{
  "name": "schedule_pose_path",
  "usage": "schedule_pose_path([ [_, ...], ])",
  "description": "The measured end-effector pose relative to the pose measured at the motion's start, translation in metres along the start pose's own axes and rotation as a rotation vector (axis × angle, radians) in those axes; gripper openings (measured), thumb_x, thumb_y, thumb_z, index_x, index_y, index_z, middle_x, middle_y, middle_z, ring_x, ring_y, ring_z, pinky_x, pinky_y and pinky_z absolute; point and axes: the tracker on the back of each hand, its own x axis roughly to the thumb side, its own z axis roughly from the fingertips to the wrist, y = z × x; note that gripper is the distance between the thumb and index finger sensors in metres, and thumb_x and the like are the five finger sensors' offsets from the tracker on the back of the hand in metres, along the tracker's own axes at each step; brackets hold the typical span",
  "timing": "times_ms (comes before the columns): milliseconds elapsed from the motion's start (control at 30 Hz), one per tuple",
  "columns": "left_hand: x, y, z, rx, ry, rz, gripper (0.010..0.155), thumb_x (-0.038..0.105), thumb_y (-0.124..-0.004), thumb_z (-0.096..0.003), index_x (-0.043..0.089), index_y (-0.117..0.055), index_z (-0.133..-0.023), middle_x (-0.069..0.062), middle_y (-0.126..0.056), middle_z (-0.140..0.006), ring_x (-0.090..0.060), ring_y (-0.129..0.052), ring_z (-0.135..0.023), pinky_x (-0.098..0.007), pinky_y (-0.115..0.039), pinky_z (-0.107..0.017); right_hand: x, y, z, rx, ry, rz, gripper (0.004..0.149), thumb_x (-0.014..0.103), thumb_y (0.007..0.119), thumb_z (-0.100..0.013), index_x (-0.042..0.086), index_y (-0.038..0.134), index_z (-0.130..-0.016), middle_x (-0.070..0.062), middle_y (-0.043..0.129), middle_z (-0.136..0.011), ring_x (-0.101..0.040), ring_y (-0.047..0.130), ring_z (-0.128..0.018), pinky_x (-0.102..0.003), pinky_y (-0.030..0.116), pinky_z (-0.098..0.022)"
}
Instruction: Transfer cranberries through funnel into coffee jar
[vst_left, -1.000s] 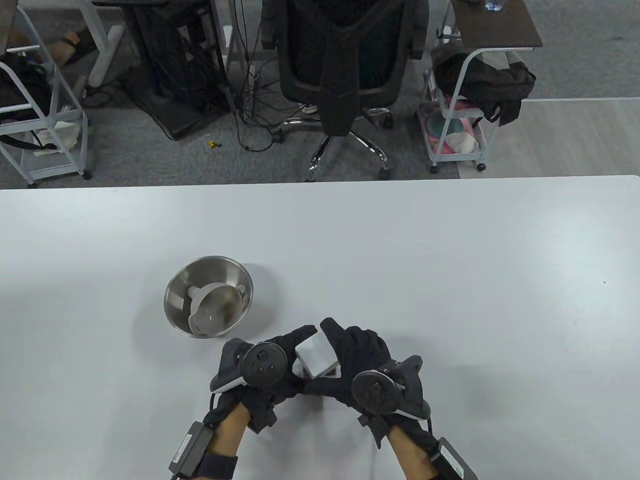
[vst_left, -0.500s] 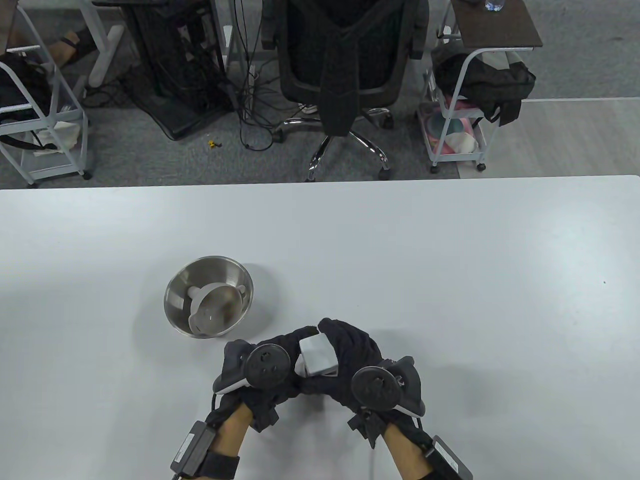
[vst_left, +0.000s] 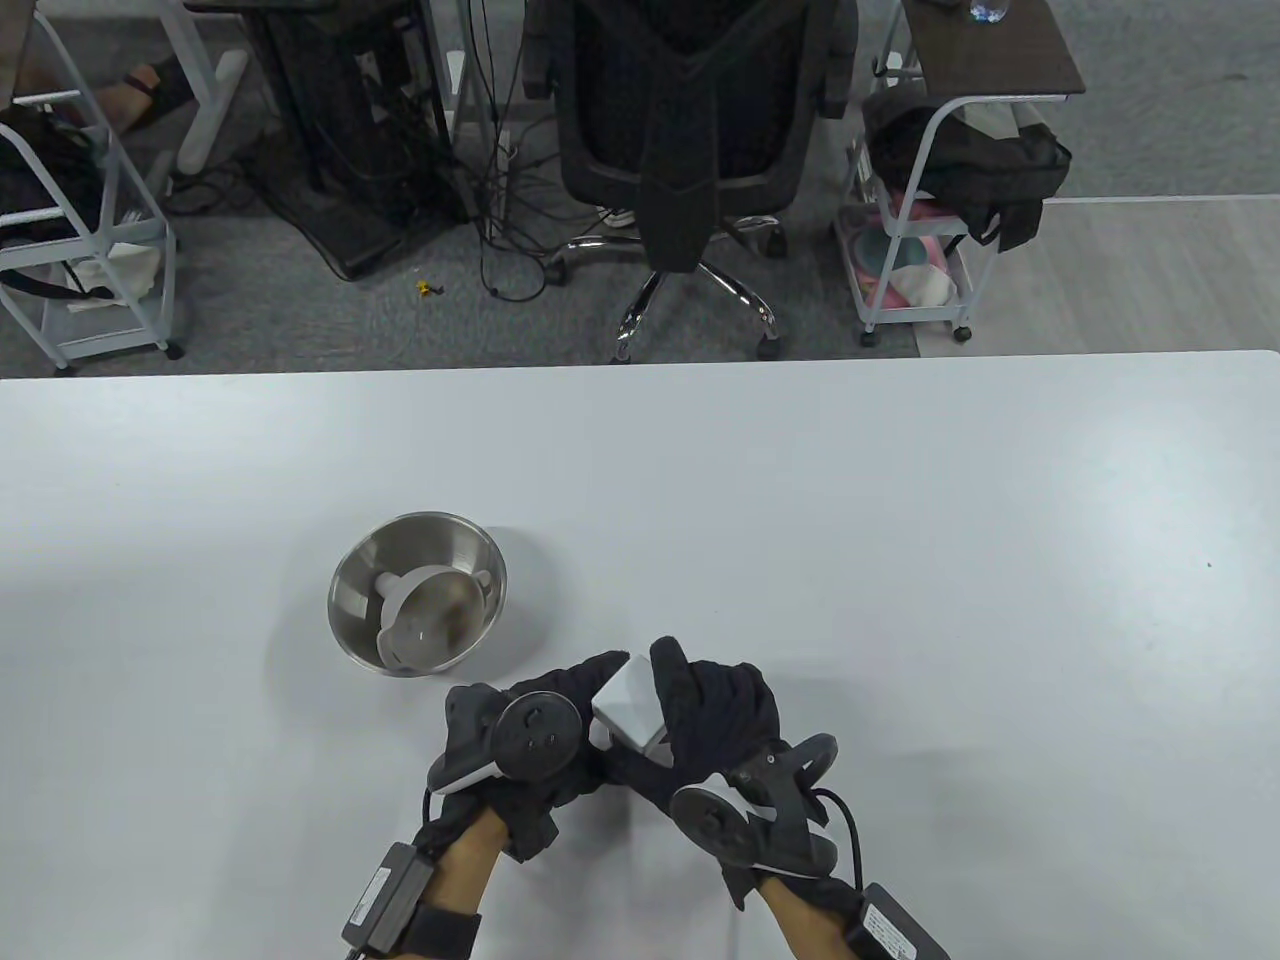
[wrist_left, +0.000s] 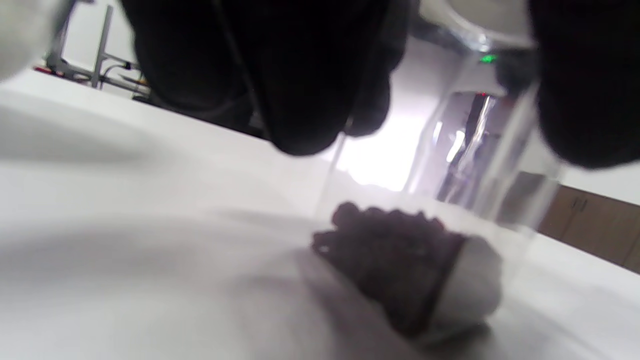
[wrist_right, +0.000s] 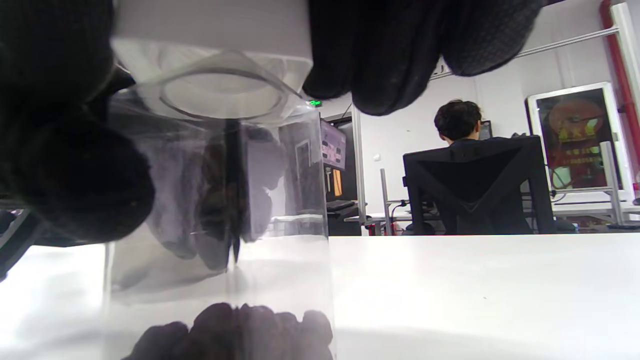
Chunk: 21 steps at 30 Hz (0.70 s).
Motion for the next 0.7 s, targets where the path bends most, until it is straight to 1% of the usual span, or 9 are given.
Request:
schedule_pose_path([
  [133, -0.003, 0.000, 0.000, -0.013, -0.009, 0.025, 0.104, 0.073, -0.094, -0.0261, 0.014, -0.063, -0.106, -0.002, -0.087, -0.094, -0.023, -0.102, -0.075, -0.052, -0.083, -0.058, -0.007, -0.002, 0.003, -0.038, 0.035, -0.052, 0.095, 0.073, 0.076, -0.045, 0.009, 0.058, -0.112, -0.005, 0.081, -0.085, -0.029, 0.093, -0.074, -0.061, 0.069, -0.065],
  [167, -0.005, 0.000, 0.000, -0.021, -0.011, 0.032, 0.104, 0.073, -0.094, -0.0264, 0.014, -0.062, -0.106, -0.001, -0.086, -0.094, -0.023, -0.102, -0.076, -0.052, -0.083, -0.059, -0.010, 0.000, 0.004, -0.038, 0.057, -0.101, 0.092, 0.072, 0.076, -0.045, 0.013, 0.056, -0.113, -0.004, 0.079, -0.089, -0.031, 0.090, -0.079, -0.061, 0.068, -0.066],
  [200, -0.005, 0.000, -0.001, -0.028, -0.011, 0.041, 0.104, 0.072, -0.095, -0.0262, 0.014, -0.061, -0.106, -0.001, -0.085, -0.095, -0.023, -0.101, -0.076, -0.052, -0.083, -0.059, -0.013, 0.002, 0.004, -0.028, 0.063, -0.128, 0.089, 0.071, 0.076, -0.046, 0.017, 0.053, -0.114, -0.006, 0.075, -0.100, -0.034, 0.086, -0.089, -0.061, 0.066, -0.068],
  [267, -0.007, 0.000, -0.002, -0.050, -0.015, 0.057, 0.104, 0.070, -0.096, -0.0268, 0.015, -0.060, -0.107, -0.002, -0.084, -0.096, -0.024, -0.101, -0.078, -0.053, -0.082, -0.060, -0.021, 0.008, 0.002, 0.029, 0.061, -0.240, 0.089, 0.067, 0.076, -0.048, 0.020, 0.044, -0.116, -0.022, 0.055, -0.119, -0.044, 0.072, -0.106, -0.062, 0.063, -0.071],
  [333, -0.006, -0.001, -0.003, -0.061, -0.028, 0.066, 0.102, 0.070, -0.096, -0.0267, 0.016, -0.061, -0.107, -0.001, -0.084, -0.097, -0.024, -0.100, -0.078, -0.053, -0.081, -0.061, -0.027, 0.017, -0.003, 0.159, 0.016, -0.429, 0.097, 0.061, 0.075, -0.052, 0.017, 0.021, -0.118, -0.031, 0.032, -0.121, -0.053, 0.053, -0.113, -0.067, 0.056, -0.073],
  [367, -0.005, -0.001, -0.003, -0.059, -0.031, 0.062, 0.102, 0.069, -0.096, -0.0266, 0.016, -0.061, -0.106, -0.001, -0.084, -0.096, -0.024, -0.100, -0.078, -0.053, -0.081, -0.061, -0.028, 0.020, -0.005, 0.201, 0.004, -0.487, 0.099, 0.058, 0.076, -0.053, 0.017, 0.011, -0.117, -0.029, 0.028, -0.122, -0.054, 0.047, -0.114, -0.068, 0.053, -0.074],
  [433, -0.004, -0.001, -0.003, -0.056, -0.032, 0.041, 0.102, 0.071, -0.095, -0.0262, 0.016, -0.062, -0.106, -0.001, -0.085, -0.096, -0.023, -0.101, -0.077, -0.052, -0.082, -0.061, -0.032, 0.023, -0.009, 0.253, -0.009, -0.559, 0.097, 0.055, 0.077, -0.054, 0.023, 0.010, -0.116, -0.019, 0.031, -0.125, -0.050, 0.046, -0.116, -0.067, 0.052, -0.075],
  [500, -0.005, -0.001, -0.002, -0.047, -0.024, 0.056, 0.102, 0.071, -0.096, -0.0262, 0.016, -0.063, -0.106, -0.001, -0.085, -0.095, -0.023, -0.101, -0.077, -0.053, -0.082, -0.060, -0.035, 0.023, -0.010, 0.227, 0.019, -0.562, 0.095, 0.055, 0.080, -0.052, 0.025, 0.018, -0.117, -0.013, 0.041, -0.126, -0.045, 0.052, -0.116, -0.067, 0.052, -0.076],
  [700, -0.004, -0.002, -0.003, -0.046, -0.014, 0.047, 0.102, 0.073, -0.095, -0.0260, 0.016, -0.064, -0.105, -0.001, -0.086, -0.095, -0.023, -0.102, -0.076, -0.053, -0.083, -0.059, -0.029, 0.014, -0.011, 0.163, 0.028, -0.371, 0.097, 0.058, 0.085, -0.047, 0.018, 0.033, -0.118, -0.019, 0.060, -0.117, -0.039, 0.078, -0.102, -0.063, 0.063, -0.073],
])
